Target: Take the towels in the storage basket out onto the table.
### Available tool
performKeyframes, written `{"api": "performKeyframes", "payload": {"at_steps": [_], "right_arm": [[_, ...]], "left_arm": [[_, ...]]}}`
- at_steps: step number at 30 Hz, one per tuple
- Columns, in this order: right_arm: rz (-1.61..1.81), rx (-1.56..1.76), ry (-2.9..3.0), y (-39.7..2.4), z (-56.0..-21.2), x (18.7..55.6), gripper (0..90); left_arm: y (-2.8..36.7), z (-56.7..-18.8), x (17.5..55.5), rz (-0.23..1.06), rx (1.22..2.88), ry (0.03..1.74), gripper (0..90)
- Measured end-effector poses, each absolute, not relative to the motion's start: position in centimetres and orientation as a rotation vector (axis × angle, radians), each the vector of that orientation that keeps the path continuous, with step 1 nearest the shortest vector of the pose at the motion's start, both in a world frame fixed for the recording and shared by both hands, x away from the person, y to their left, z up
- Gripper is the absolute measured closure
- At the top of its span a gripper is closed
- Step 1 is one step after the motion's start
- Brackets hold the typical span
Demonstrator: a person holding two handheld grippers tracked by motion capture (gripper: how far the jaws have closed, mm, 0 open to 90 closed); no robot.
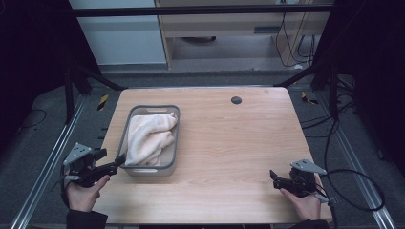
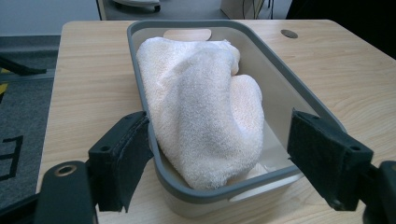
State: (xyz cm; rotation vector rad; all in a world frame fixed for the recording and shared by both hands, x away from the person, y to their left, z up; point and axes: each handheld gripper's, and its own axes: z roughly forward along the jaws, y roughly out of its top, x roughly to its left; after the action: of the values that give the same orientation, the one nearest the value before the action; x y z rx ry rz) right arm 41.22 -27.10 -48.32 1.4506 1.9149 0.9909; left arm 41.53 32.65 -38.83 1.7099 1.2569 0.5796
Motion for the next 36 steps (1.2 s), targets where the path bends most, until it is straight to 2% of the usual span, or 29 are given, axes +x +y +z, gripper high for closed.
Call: {"api": "performKeyframes", "payload": {"at_steps": [36], "right_arm": [[0.987, 1.444, 1.939, -27.1, -48.4, 41.5, 10.4]], "left_arm": [[28.6, -35.6, 47.7, 0.56, 1.936, 1.217, 21.8]]}}
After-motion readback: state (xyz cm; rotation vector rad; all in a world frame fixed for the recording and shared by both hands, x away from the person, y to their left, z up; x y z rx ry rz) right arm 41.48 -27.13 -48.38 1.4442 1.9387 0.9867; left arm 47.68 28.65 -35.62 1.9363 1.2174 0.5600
